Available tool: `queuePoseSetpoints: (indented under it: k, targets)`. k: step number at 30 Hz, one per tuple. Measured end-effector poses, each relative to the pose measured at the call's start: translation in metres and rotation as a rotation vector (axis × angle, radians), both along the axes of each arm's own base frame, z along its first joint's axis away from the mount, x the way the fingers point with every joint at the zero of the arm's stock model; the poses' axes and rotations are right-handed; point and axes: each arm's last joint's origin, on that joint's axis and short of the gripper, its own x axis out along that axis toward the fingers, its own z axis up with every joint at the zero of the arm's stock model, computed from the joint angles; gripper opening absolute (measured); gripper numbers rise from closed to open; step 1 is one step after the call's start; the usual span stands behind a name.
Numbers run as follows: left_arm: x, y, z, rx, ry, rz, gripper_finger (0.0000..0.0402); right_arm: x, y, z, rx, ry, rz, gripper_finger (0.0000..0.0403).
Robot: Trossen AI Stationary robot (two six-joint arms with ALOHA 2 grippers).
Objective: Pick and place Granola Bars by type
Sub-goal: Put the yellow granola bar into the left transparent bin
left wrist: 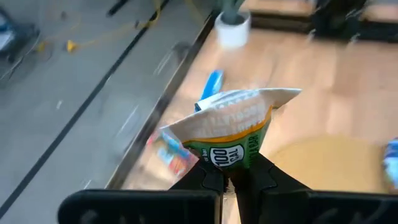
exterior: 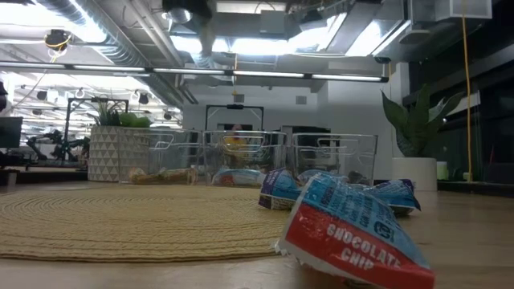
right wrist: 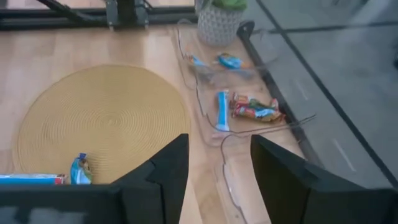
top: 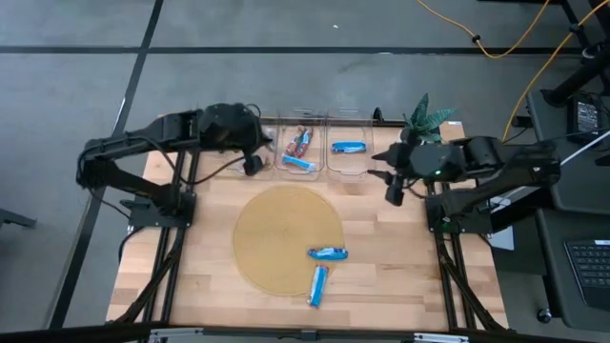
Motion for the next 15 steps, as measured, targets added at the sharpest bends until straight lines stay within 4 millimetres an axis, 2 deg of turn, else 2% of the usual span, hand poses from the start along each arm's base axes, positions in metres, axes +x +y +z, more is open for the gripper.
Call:
queuePoseSetpoints:
  k: [8, 15]
  targets:
    - [-0.014, 0.034, -0.011, -0.060, 0.112, 0.134, 0.0006, -0.026, -0.005, 0.014, -0.027, -0.067, 0.024, 0.0173]
    - [-0.023, 0.066, -0.023, -0.105, 0.197, 0.233, 0.0006, -0.044, -0.008, 0.014, -0.032, -0.033, 0.025, 0.0173]
